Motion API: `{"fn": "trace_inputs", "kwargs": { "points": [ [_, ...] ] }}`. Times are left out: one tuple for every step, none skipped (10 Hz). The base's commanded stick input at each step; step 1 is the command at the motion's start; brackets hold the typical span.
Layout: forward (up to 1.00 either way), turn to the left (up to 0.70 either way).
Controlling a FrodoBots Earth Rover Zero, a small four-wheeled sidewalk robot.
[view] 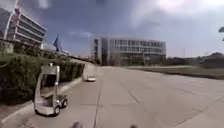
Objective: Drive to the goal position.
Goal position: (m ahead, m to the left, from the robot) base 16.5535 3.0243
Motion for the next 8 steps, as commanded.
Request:
{"fn": "trace_inputs", "kwargs": {
  "points": [
    [0.70,-0.05],
    [0.70,0.00],
    [0.70,0.00],
    [0.70,0.00],
    [0.70,0.00],
    [0.70,0.00],
    [0.70,0.00],
    [0.70,0.00]
  ]
}}
